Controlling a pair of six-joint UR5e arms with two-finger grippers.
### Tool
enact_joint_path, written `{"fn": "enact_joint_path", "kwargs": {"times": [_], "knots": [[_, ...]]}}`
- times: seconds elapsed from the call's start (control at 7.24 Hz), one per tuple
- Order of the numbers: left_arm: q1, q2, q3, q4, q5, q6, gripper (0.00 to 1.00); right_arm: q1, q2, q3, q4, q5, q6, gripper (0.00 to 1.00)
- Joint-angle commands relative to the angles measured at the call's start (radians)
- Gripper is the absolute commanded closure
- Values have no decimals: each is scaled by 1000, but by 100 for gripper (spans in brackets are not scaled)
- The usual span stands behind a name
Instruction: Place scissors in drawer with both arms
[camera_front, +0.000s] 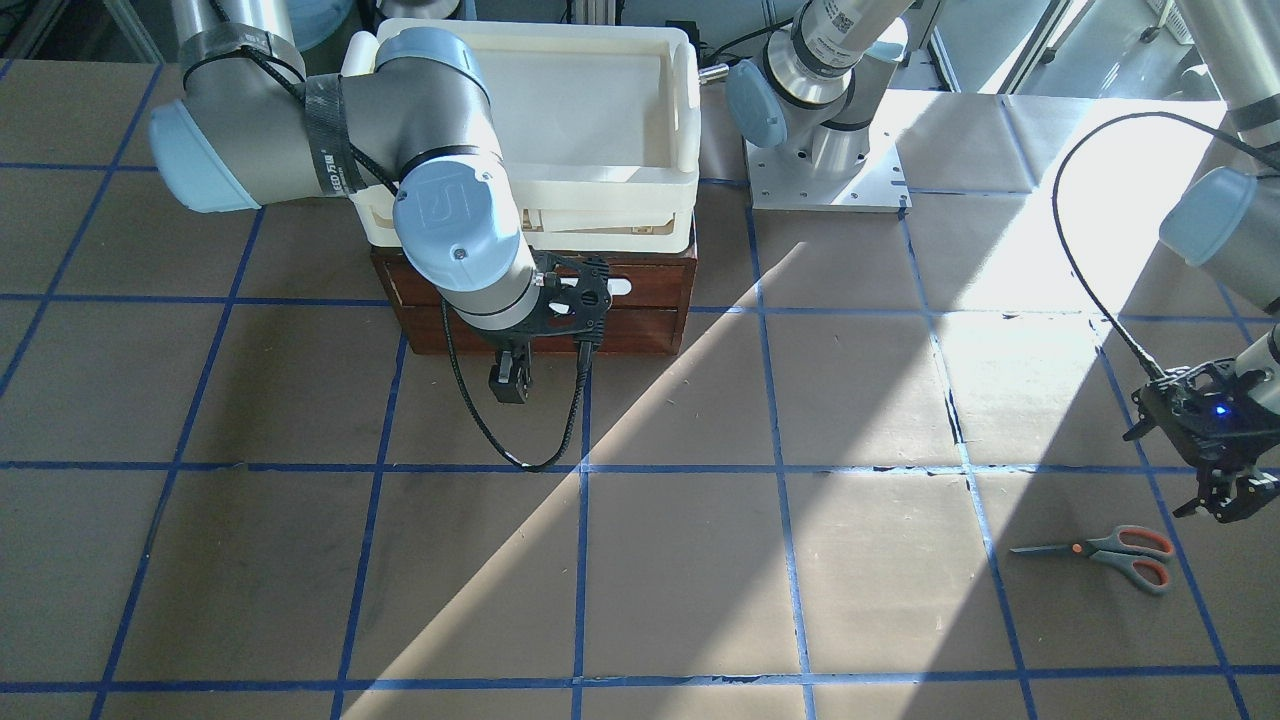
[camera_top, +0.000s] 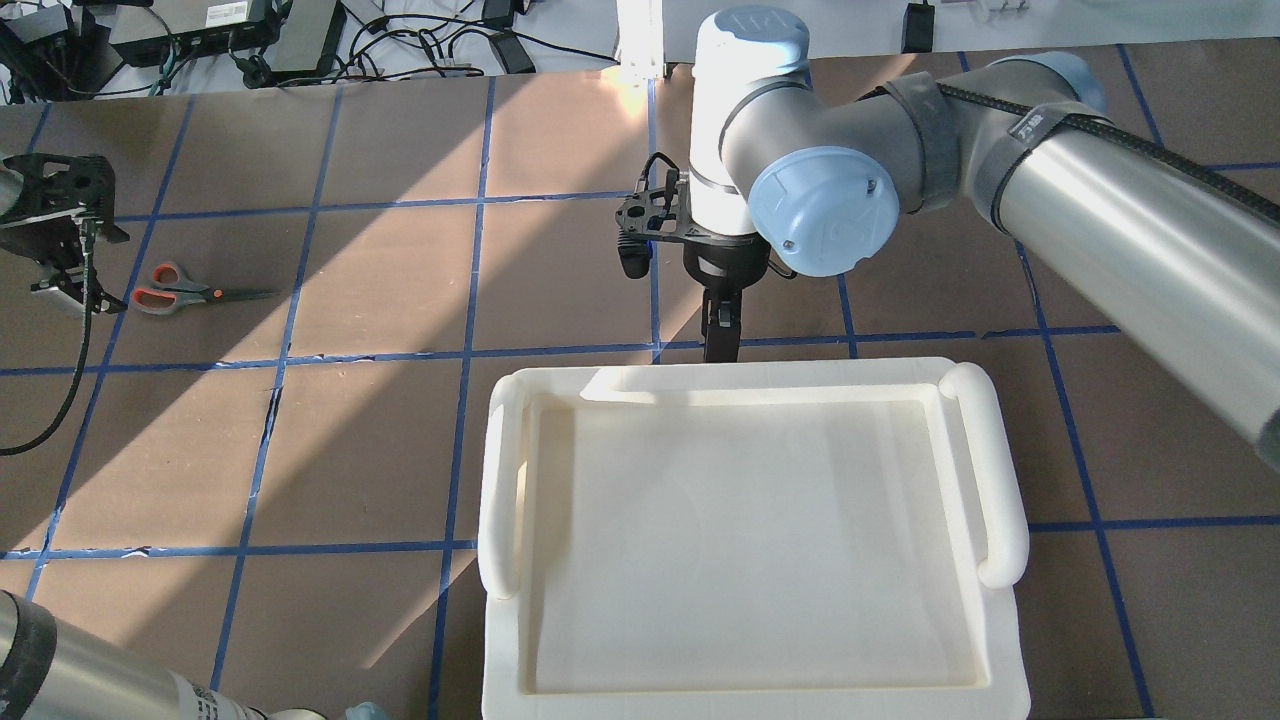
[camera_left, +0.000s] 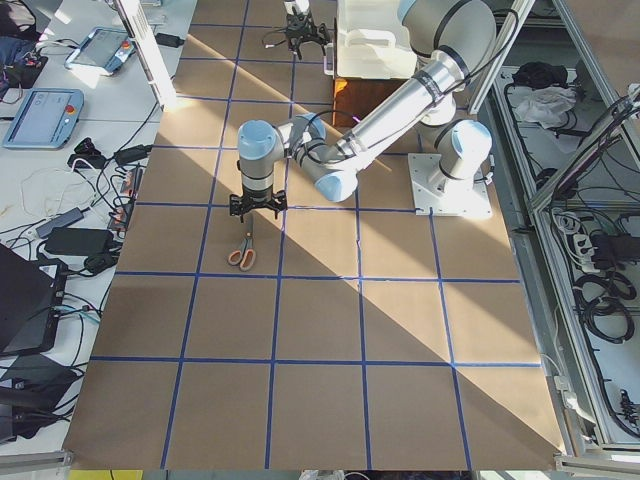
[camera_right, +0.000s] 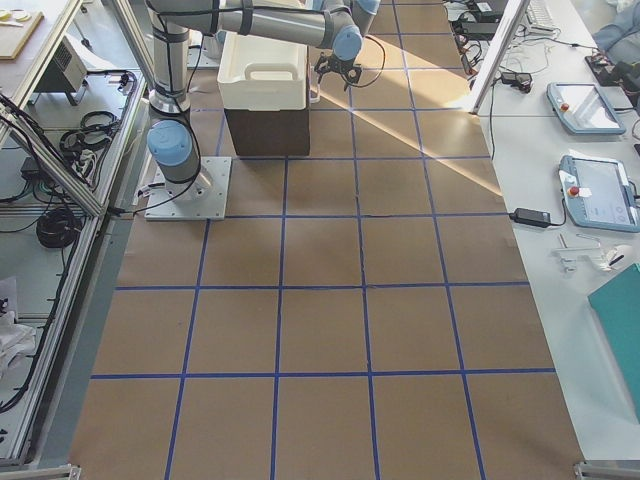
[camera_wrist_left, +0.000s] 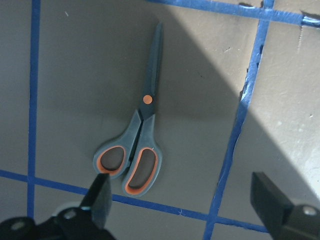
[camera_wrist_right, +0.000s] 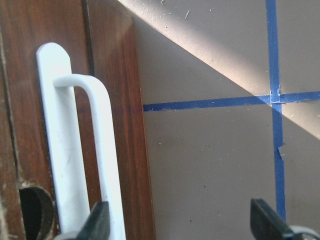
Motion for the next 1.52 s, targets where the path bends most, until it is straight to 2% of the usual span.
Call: {"fn": "enact_joint_path", "kwargs": {"times": [0.0, 0.41, 1.11, 1.38], "knots": [[0, -84, 8, 82, -12, 101, 0, 3, -1, -1, 11, 3, -6, 0], [-1, -167, 51, 118, -55, 216, 2, 19, 5, 1, 11, 0, -9, 0], [-1, -225, 56, 120, -86, 231, 7, 24, 30, 2, 0, -13, -15, 0], [-1, -236, 62, 121, -83, 223, 7, 29, 27, 33, -27, -17, -23, 0]]}}
